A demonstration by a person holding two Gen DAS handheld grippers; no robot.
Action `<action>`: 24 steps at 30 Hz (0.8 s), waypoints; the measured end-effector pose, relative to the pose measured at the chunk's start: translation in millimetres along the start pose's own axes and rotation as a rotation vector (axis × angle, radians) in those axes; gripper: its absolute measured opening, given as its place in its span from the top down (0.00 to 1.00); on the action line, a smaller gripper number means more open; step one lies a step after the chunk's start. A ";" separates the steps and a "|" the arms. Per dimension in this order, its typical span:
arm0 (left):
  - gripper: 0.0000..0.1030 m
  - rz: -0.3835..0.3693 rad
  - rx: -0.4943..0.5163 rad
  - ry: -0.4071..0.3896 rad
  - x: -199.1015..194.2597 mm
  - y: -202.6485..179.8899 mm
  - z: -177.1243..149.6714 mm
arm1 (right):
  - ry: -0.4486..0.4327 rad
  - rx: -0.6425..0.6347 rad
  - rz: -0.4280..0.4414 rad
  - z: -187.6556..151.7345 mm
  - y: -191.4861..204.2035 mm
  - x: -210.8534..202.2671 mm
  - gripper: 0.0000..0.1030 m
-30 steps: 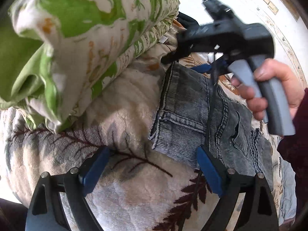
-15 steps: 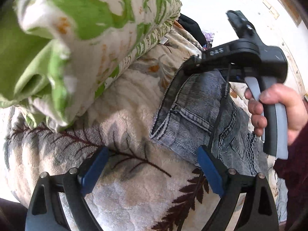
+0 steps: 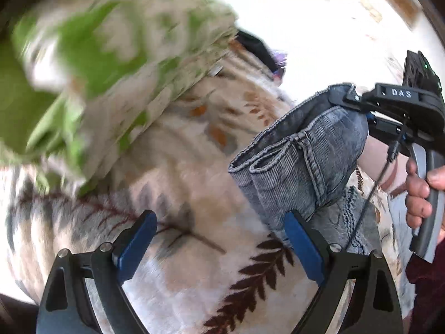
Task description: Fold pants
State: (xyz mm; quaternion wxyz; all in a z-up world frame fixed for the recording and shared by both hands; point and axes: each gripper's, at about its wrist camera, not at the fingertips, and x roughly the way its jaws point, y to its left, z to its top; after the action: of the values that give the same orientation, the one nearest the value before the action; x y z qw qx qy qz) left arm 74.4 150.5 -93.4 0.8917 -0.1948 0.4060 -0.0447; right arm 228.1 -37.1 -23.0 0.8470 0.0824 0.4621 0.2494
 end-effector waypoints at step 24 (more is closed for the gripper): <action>0.80 -0.408 0.352 -0.095 -7.1 -110.0 21.8 | -0.133 0.133 0.029 -30.6 -67.6 -78.6 0.89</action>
State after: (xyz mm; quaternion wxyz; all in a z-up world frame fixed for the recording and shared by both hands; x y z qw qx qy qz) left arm 94.5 57.7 -33.2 0.9025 -0.1166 0.3021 -0.2840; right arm 191.0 -137.3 -6.9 0.8648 0.1615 0.4190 0.2246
